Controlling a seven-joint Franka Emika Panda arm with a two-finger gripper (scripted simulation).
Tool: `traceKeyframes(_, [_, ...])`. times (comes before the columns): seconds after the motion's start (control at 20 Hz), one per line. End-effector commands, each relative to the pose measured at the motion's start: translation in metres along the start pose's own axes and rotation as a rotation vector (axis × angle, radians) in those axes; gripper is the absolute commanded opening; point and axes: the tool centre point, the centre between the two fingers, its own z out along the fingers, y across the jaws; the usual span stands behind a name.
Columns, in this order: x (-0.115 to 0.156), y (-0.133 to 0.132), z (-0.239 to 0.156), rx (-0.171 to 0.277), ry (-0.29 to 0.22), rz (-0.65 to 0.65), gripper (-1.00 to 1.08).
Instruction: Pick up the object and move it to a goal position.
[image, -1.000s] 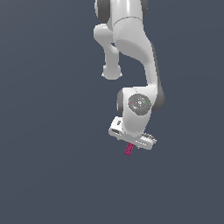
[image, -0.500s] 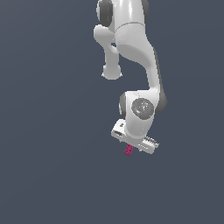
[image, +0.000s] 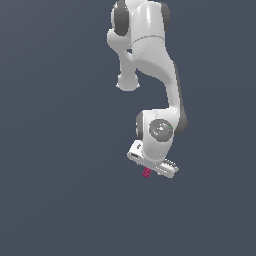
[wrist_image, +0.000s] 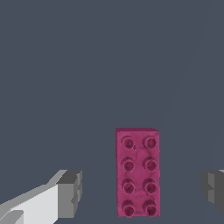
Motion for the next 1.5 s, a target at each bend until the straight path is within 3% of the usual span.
traceKeyframes(0.0, [-0.001,0.000,0.013,0.000,-0.001,0.001,1.00])
traceKeyframes(0.35, [0.001,0.000,0.023,0.000,0.000,0.002,1.00])
traceKeyframes(0.4, [0.001,0.000,0.023,0.000,0.000,0.002,-1.00])
traceKeyframes(1.05, [0.001,0.001,0.020,0.000,0.000,0.002,-1.00])
traceKeyframes(1.45, [0.009,0.014,-0.014,0.000,0.000,0.002,-1.00])
